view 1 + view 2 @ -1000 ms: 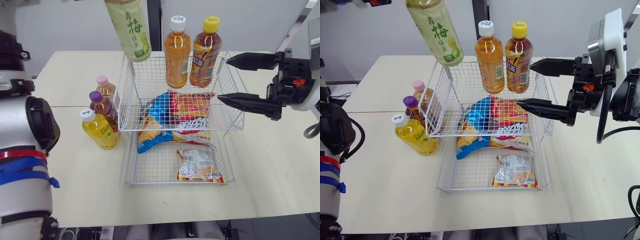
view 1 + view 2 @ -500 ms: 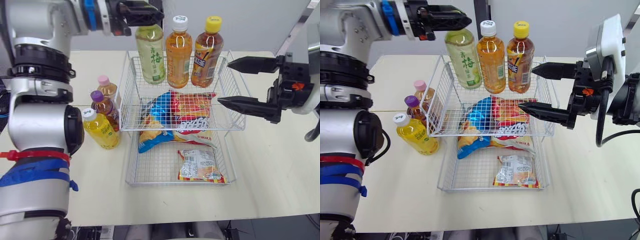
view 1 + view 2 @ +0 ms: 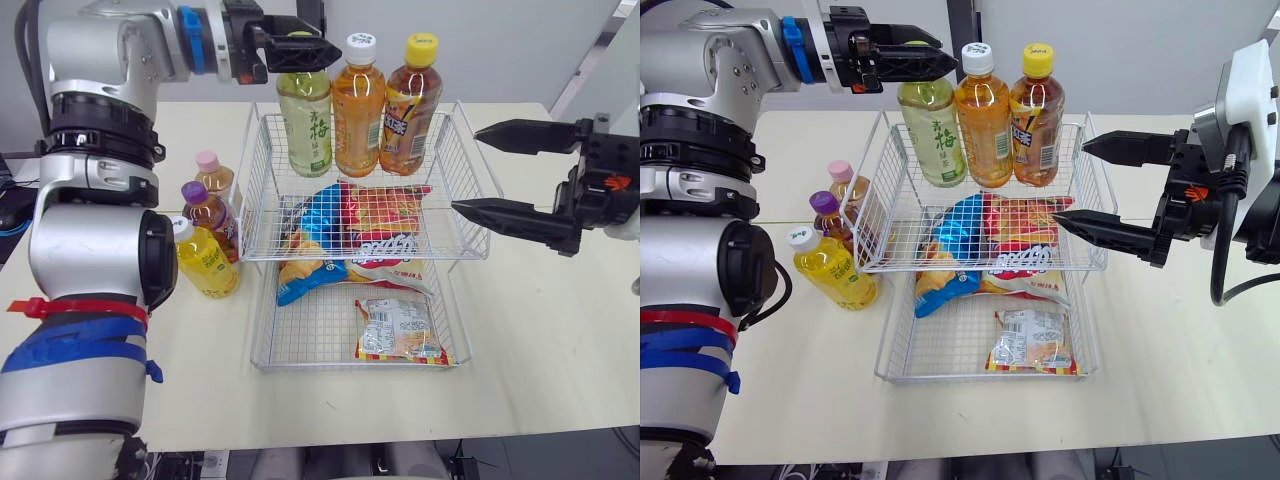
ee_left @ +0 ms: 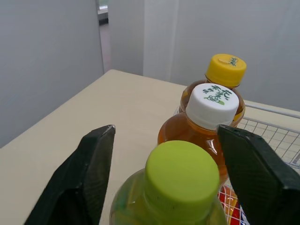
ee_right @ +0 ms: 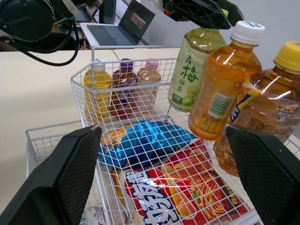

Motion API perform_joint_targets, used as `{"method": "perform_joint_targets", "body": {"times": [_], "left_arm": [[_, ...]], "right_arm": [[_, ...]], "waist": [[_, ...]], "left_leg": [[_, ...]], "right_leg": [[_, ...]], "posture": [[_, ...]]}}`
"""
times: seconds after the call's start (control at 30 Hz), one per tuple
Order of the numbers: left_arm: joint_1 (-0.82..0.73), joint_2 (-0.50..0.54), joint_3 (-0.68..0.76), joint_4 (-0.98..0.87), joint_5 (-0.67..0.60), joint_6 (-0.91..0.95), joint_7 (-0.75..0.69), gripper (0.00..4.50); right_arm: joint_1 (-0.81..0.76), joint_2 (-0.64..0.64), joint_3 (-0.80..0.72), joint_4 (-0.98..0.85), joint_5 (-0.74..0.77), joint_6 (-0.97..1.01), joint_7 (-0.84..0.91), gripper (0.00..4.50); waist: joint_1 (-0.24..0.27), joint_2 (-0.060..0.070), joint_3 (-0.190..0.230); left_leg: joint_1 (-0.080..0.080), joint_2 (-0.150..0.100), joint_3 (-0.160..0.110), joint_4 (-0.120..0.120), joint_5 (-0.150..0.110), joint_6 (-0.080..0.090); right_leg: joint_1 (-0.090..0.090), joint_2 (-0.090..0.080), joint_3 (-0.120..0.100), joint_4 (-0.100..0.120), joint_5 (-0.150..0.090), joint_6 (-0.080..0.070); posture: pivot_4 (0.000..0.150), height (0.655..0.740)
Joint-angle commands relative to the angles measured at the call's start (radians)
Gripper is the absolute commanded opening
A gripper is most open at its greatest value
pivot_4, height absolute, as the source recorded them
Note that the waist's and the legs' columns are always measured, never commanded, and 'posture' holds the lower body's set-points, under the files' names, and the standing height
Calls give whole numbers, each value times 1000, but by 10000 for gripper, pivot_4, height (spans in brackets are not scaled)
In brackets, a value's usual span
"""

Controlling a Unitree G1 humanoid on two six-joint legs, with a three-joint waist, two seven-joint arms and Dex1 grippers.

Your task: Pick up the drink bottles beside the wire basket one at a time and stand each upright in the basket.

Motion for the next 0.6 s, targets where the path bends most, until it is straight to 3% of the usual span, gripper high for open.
{"method": "perform_joint_targets", "body": {"times": [0.03, 0.6], "left_arm": [[-47, 24, 25, -32, -5, -12, -20, 44572], [-100, 164, 78, -94, -31, 51, -78, 44572]], "right_arm": [[-11, -15, -35, -5, 4, -26, -5, 45000], [-16, -17, -15, 16, -32, -67, 24, 45000]], "waist": [[0, 0, 0], [-3, 0, 0]], "left_leg": [[0, 0, 0, 0, 0, 0], [0, 0, 0, 0, 0, 0]], "right_leg": [[0, 0, 0, 0, 0, 0], [0, 0, 0, 0, 0, 0]], "posture": [[1500, 7400], [1500, 7400]]}}
